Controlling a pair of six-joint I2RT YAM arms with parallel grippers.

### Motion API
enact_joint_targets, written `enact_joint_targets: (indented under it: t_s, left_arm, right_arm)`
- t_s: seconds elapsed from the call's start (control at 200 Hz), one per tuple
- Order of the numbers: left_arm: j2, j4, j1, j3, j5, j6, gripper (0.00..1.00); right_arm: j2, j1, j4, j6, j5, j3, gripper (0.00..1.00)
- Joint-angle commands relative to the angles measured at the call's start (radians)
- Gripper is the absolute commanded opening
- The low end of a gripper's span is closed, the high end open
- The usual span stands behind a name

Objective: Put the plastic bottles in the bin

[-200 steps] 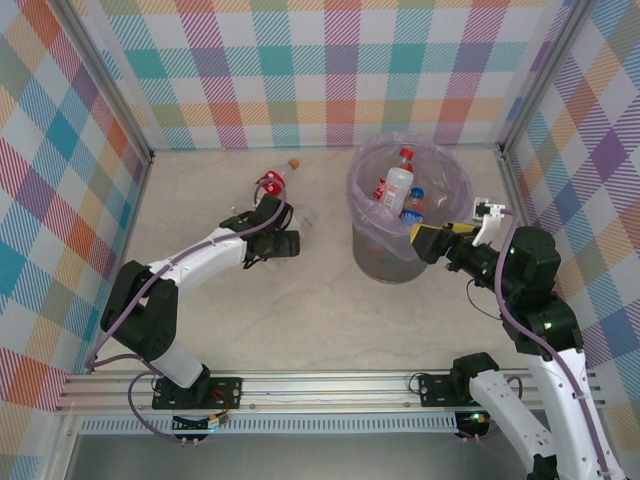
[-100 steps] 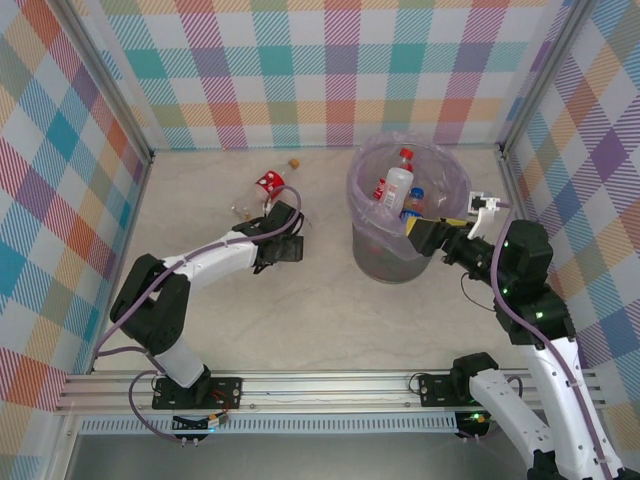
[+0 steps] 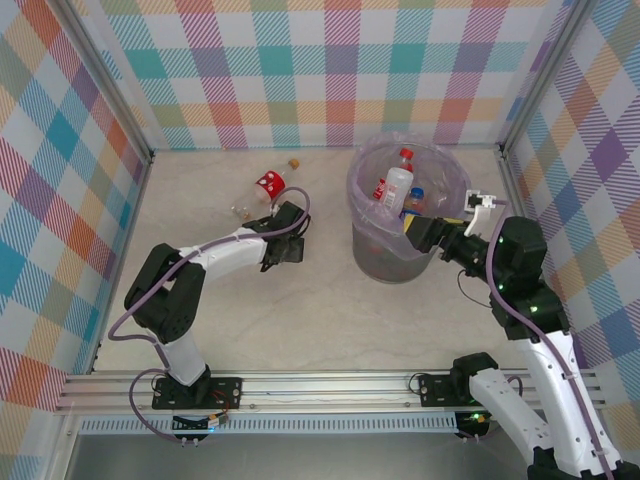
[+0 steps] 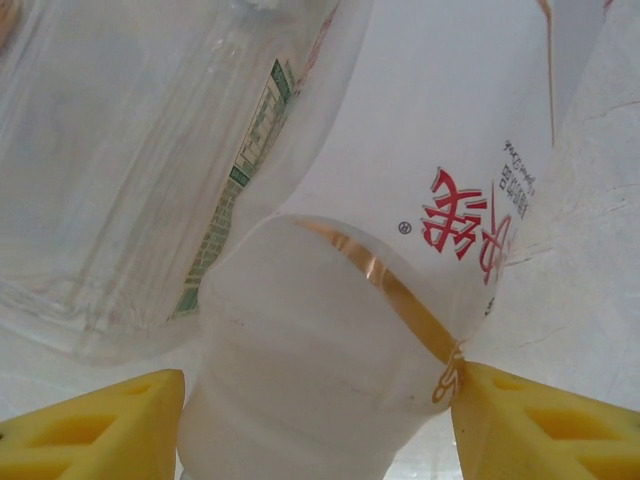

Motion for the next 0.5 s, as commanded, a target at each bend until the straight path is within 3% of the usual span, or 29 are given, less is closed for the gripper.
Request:
enact_joint_targets:
  t_s: [0.0, 0.28, 0.495]
  left_arm:
    - [0.033, -0.003, -0.011, 0.026, -0.01, 0.001, 0.61]
    - [0.018, -0.027, -0.05, 0.049, -0.015, -0.011, 0.59]
    - [-0.1, -0.064, -0.086, -0.009, 0.008, -0.107, 0.59]
  right_arm:
    - [-0.017, 0.007, 0.01, -0.006, 0.005, 0.002, 0.99]
    - [-0.024, 0.007, -0.021, -0.029, 0.021, 0.012, 0.99]
    - [-0.026, 0.007, -0.028, -0.035, 0.034, 0.012, 0.99]
